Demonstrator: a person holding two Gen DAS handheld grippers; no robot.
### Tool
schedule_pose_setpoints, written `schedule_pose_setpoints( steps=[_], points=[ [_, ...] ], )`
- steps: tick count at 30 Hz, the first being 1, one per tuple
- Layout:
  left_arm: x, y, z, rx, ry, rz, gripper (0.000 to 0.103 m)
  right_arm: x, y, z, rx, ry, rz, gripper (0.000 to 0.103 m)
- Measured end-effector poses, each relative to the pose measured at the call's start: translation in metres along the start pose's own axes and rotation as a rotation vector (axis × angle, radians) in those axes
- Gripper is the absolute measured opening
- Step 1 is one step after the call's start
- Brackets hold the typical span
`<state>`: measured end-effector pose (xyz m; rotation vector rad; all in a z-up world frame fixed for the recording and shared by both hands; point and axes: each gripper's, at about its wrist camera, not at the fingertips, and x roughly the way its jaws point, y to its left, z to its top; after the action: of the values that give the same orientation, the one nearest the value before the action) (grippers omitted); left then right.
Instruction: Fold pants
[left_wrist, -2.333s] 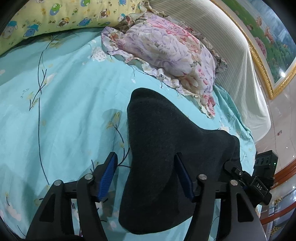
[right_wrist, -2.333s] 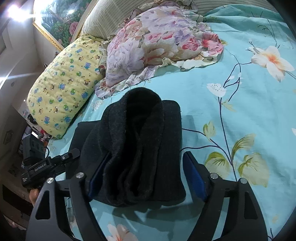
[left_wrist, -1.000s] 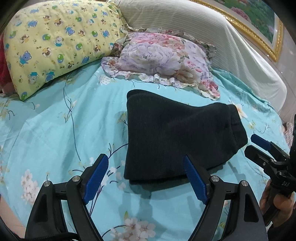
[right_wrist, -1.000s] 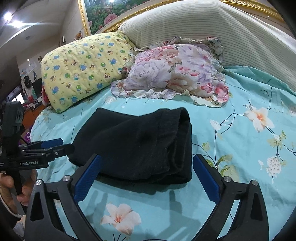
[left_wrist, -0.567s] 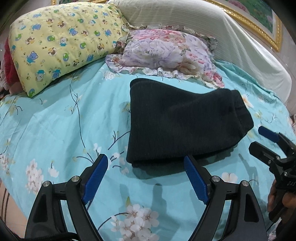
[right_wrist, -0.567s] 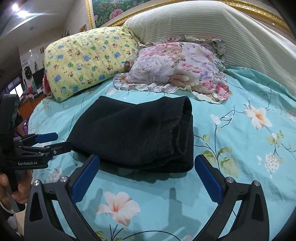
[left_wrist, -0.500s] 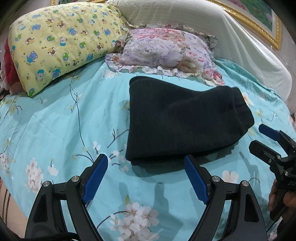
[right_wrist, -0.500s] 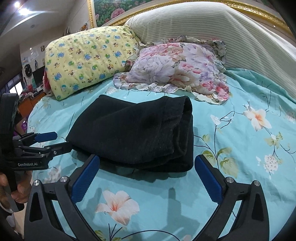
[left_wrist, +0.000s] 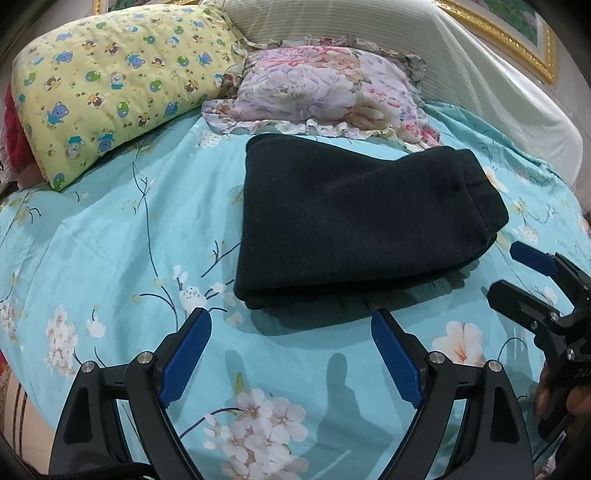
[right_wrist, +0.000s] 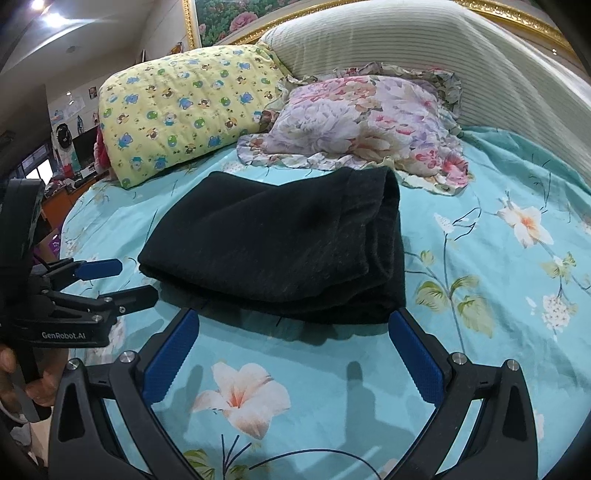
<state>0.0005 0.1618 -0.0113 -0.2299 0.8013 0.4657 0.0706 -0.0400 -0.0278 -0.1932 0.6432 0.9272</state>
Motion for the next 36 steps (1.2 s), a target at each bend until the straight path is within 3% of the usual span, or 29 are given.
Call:
schedule_pose_setpoints(
  steps=[14, 36],
  points=[
    [0.004, -0.004, -0.002, 0.014, -0.011, 0.013, 0.090, 0.002, 0.002, -0.001, -0.007, -0.032, -0.024, 0.102],
    [0.007, -0.002, -0.001, 0.018, -0.007, 0.017, 0.091, 0.010, 0.016, -0.003, -0.043, -0.030, 0.008, 0.102]
  ],
)
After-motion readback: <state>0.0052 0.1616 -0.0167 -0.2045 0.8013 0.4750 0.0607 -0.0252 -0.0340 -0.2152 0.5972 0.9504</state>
